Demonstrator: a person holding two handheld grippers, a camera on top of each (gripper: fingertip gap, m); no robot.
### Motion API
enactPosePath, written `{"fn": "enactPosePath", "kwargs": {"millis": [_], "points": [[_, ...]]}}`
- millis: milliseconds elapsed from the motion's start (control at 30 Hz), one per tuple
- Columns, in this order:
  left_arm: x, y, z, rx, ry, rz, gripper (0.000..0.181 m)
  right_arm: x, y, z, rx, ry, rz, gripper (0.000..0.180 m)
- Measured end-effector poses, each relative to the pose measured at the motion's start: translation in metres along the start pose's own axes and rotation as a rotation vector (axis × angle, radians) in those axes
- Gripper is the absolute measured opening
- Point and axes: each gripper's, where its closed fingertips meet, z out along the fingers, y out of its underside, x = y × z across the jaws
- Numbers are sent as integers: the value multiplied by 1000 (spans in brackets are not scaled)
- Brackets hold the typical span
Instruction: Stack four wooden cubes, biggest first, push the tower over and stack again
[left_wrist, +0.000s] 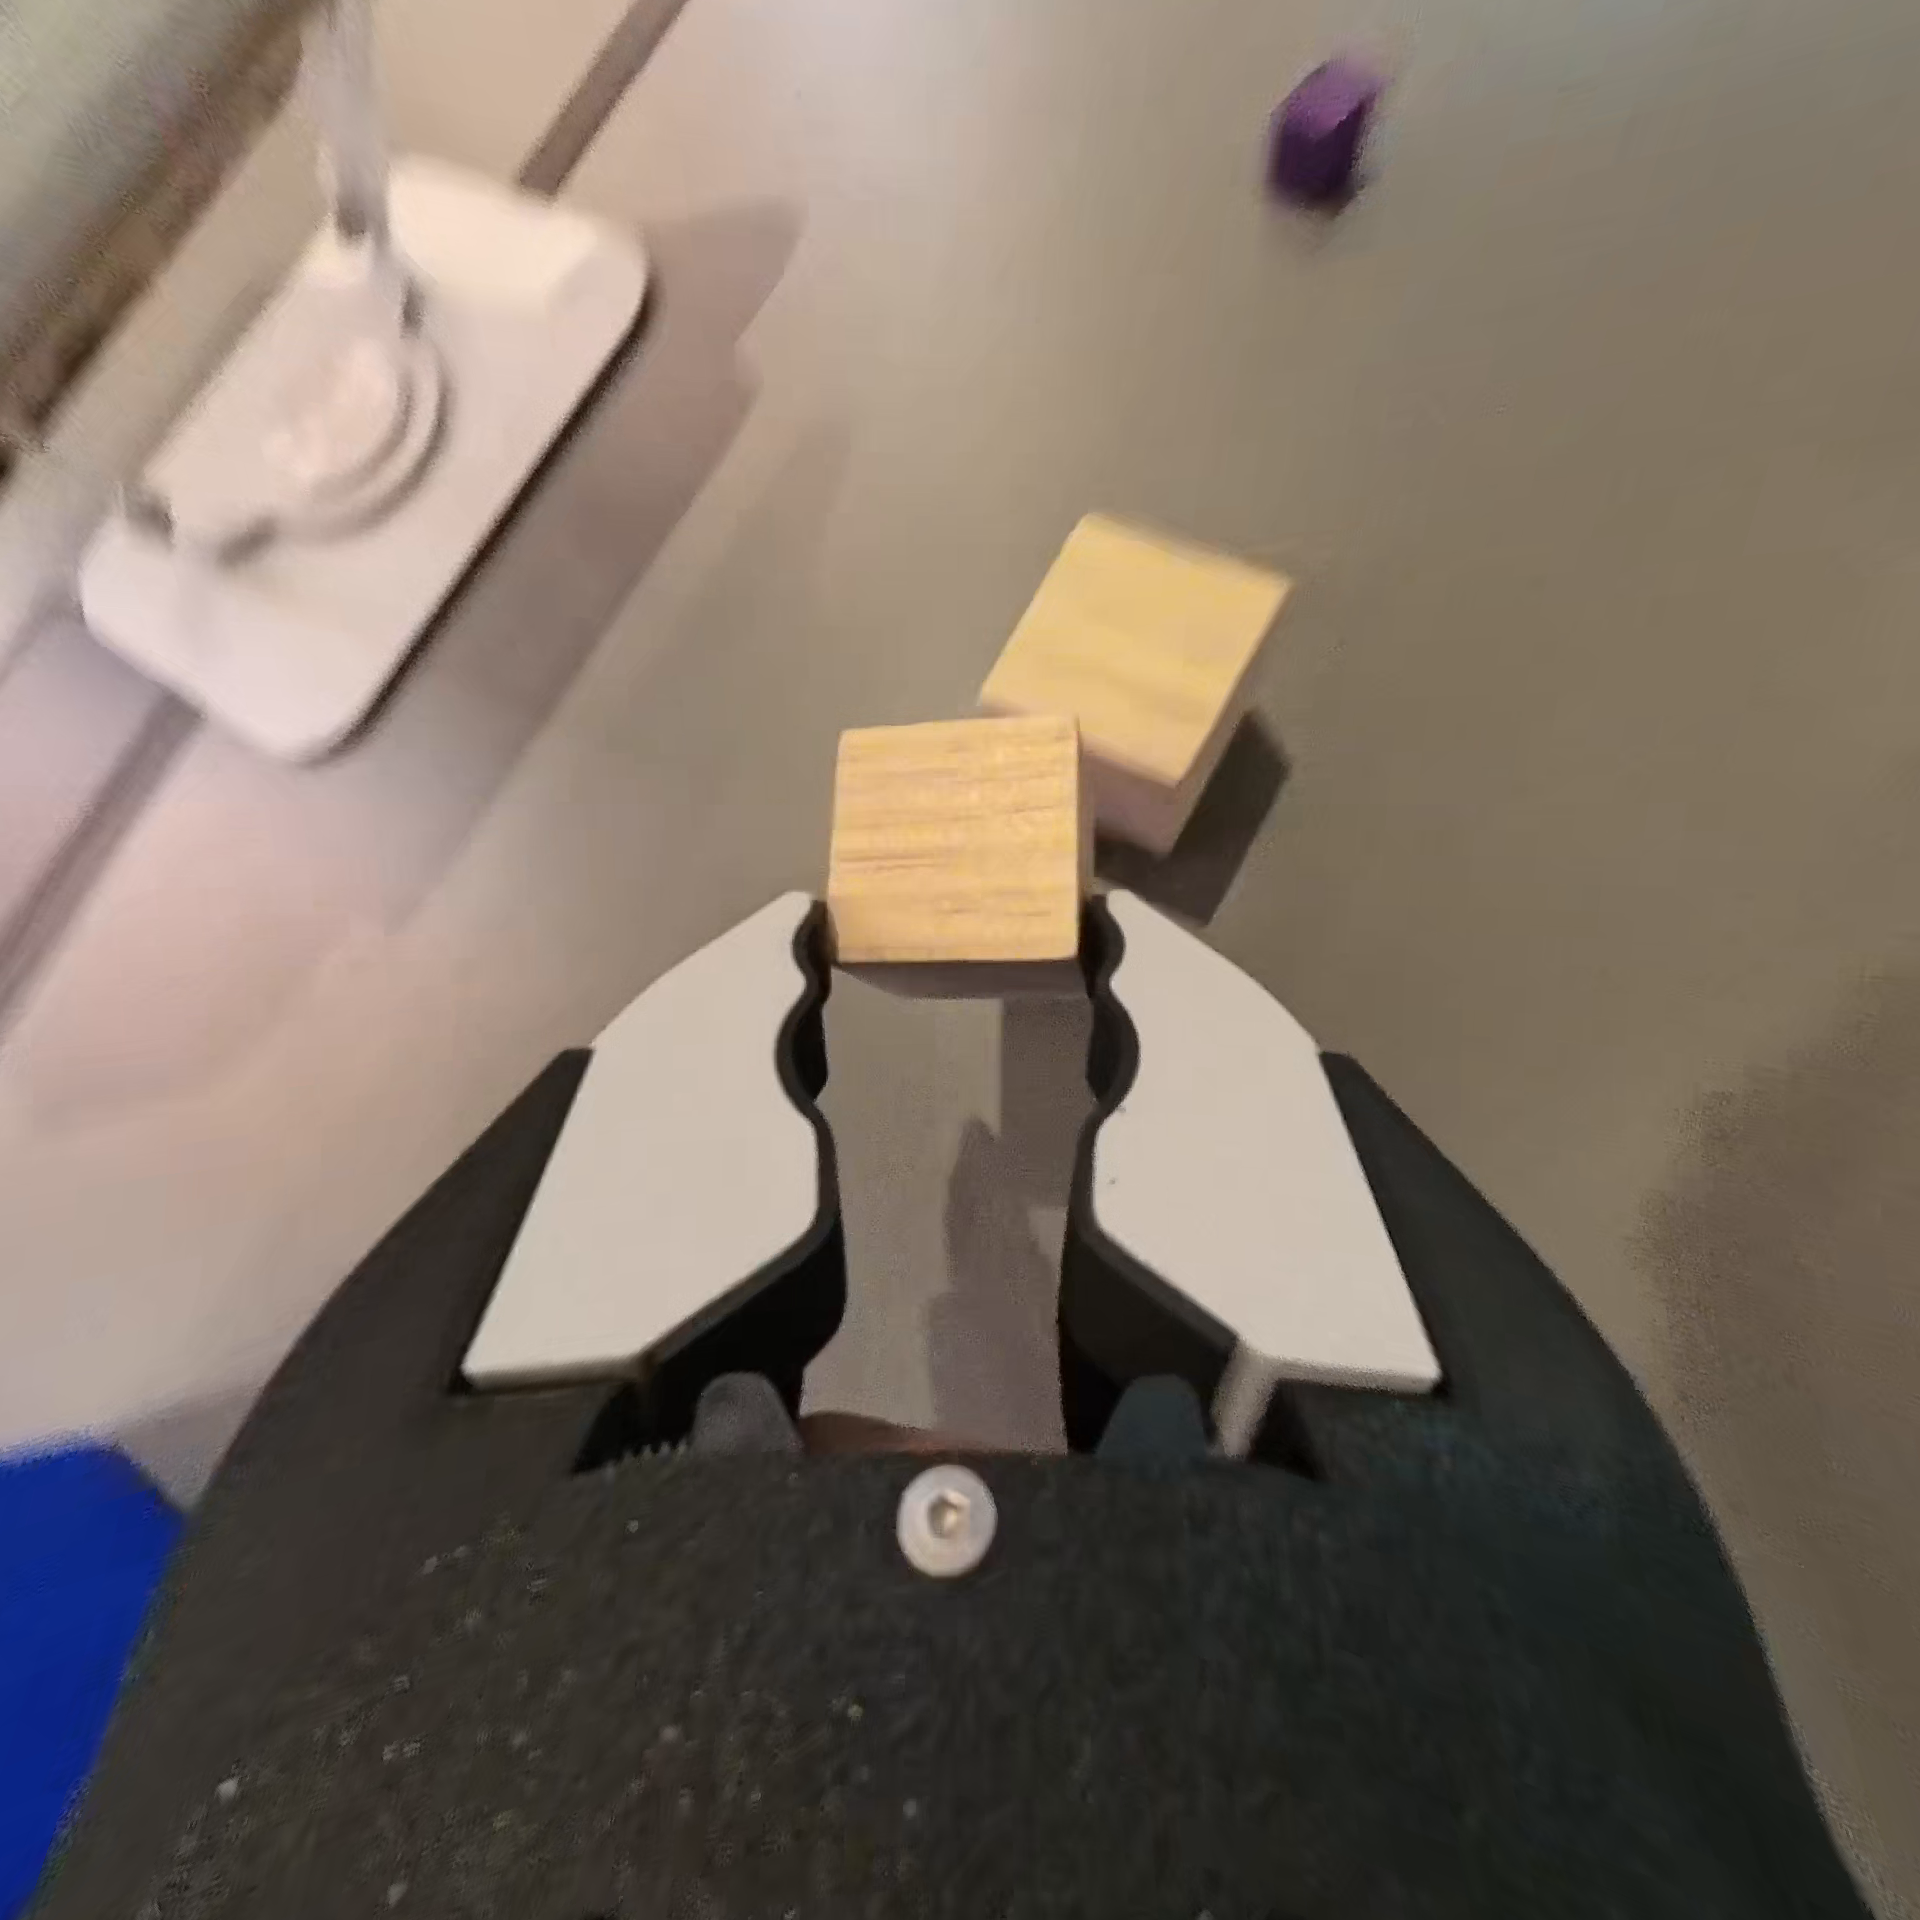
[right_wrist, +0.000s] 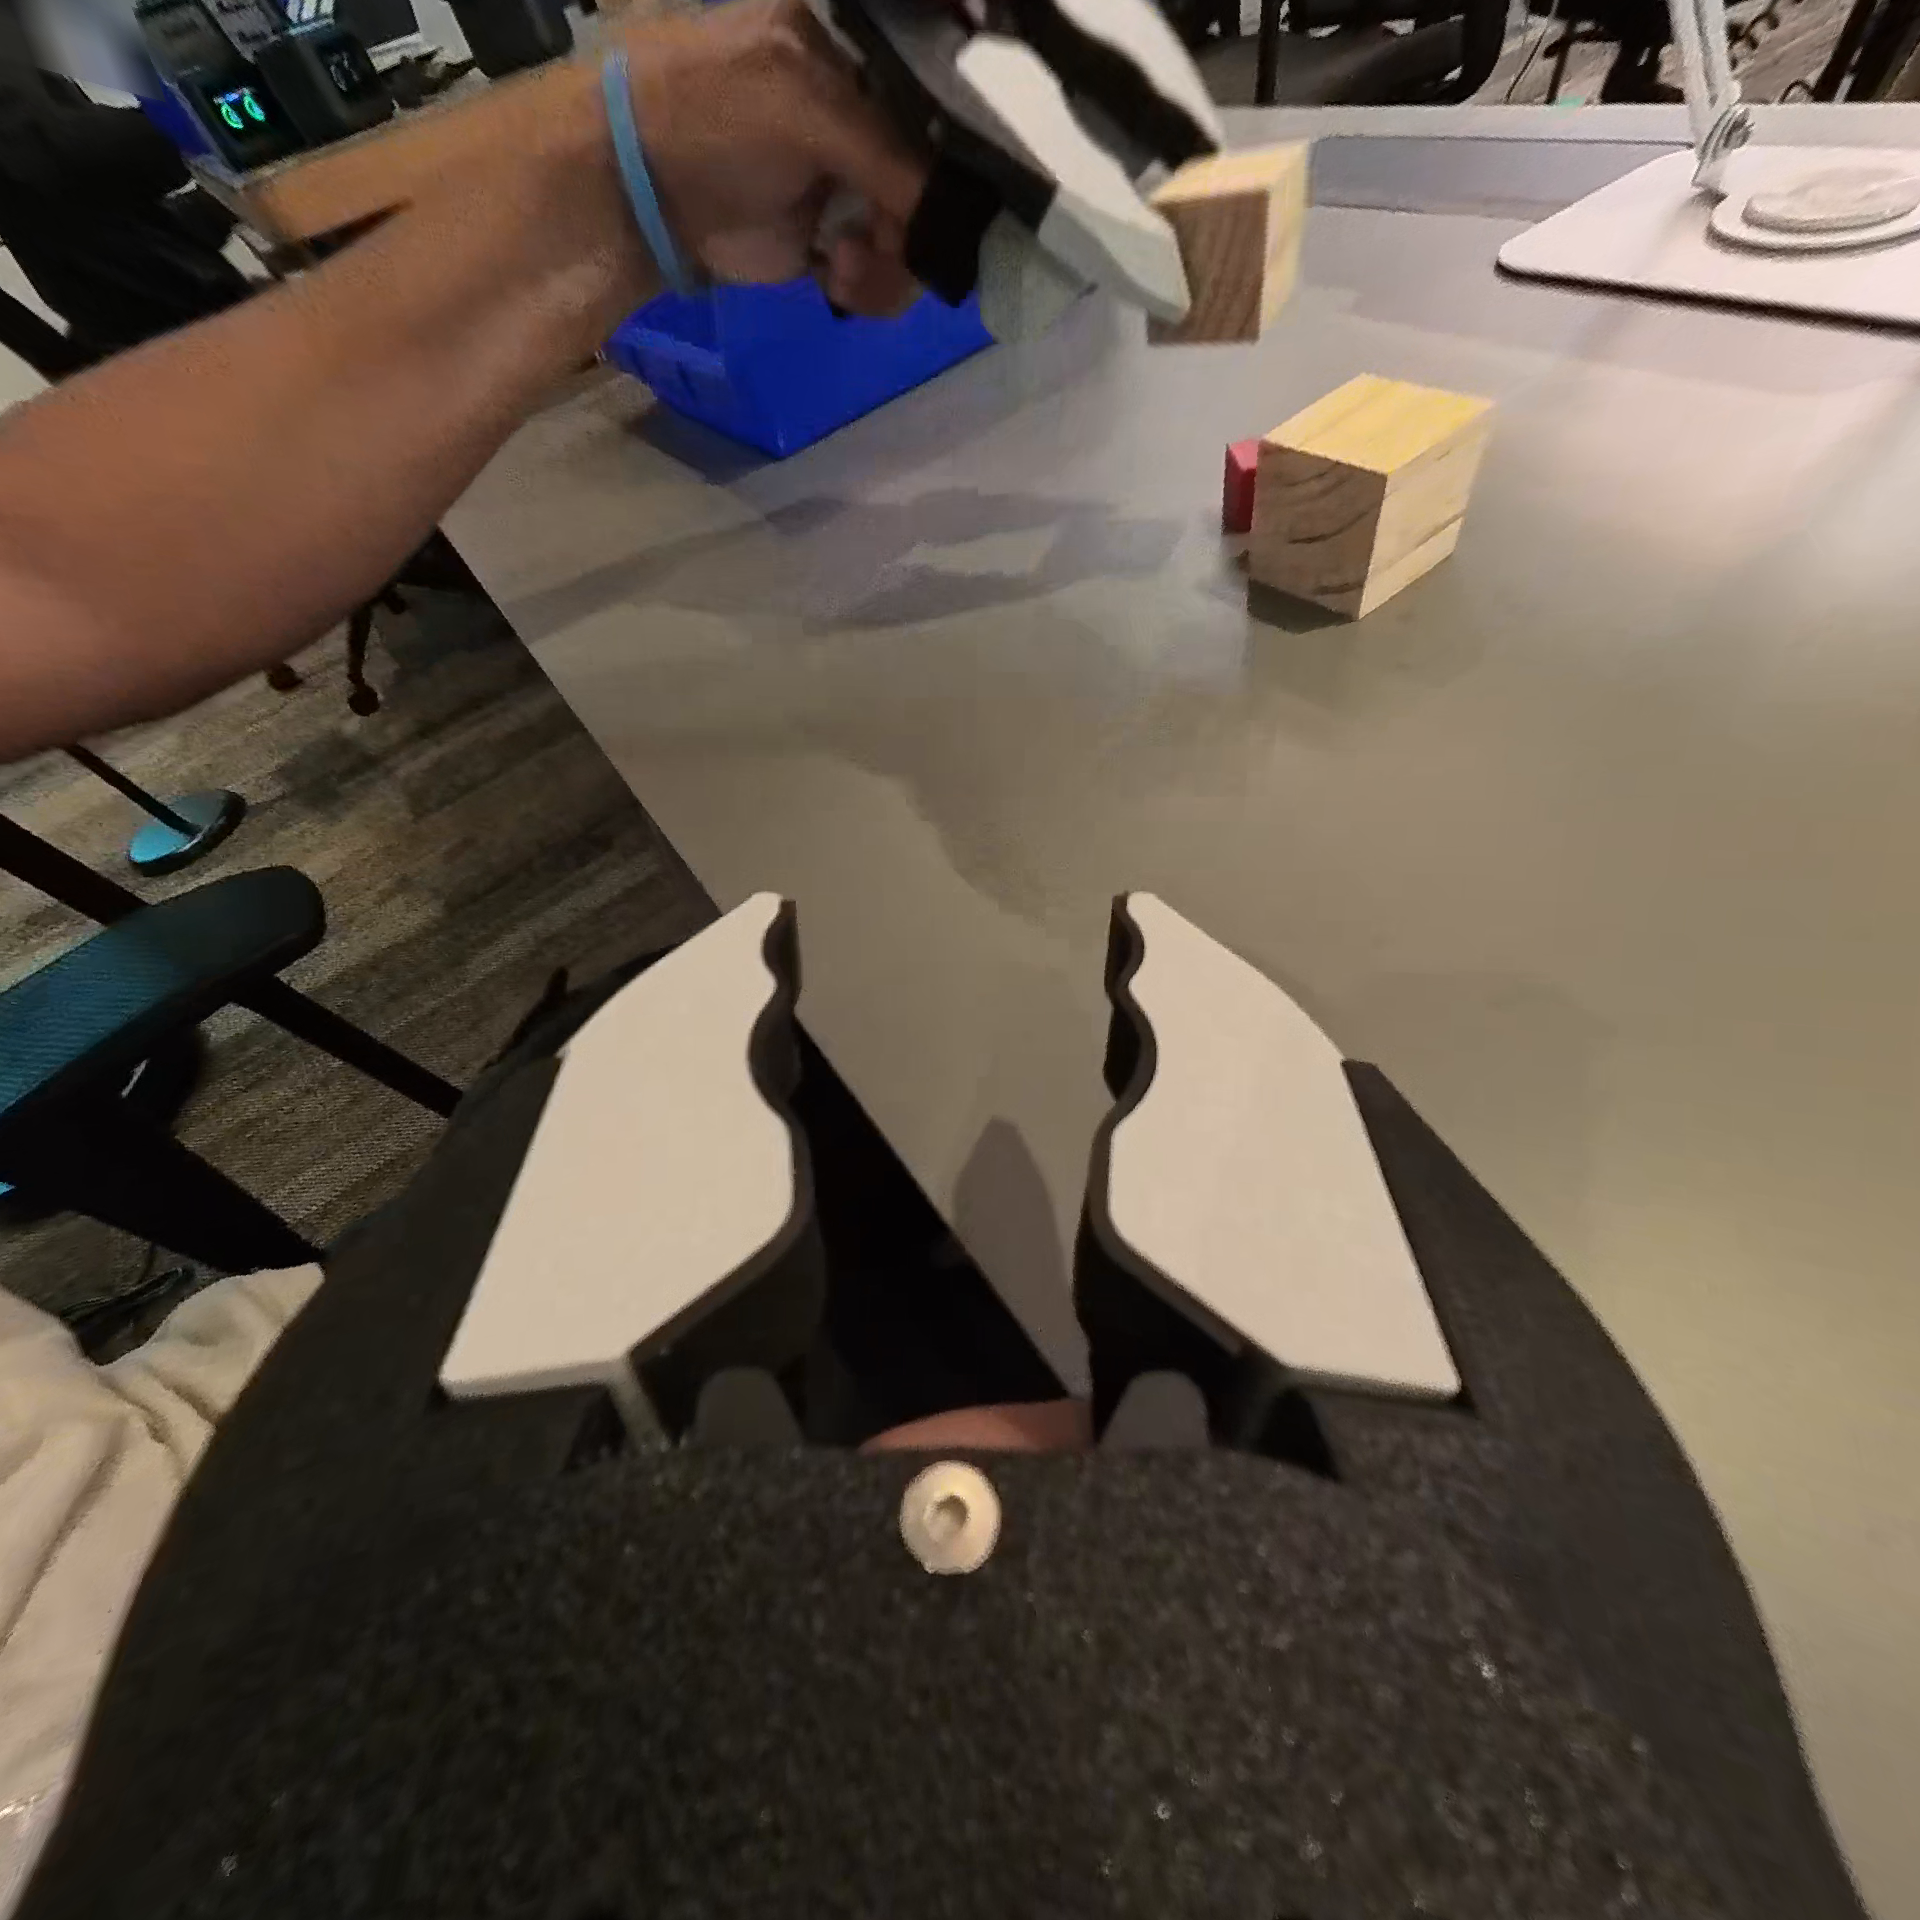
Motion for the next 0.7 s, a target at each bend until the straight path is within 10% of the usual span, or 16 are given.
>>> {"fn": "enactPosePath", "kwargs": {"millis": [167, 700], "points": [[33, -52, 8, 41, 183, 255, 47, 3, 3, 4, -22, 6, -20, 56], [29, -40, 48, -30, 272, 334, 47, -6, 13, 9, -68, -33, -48, 56]]}}
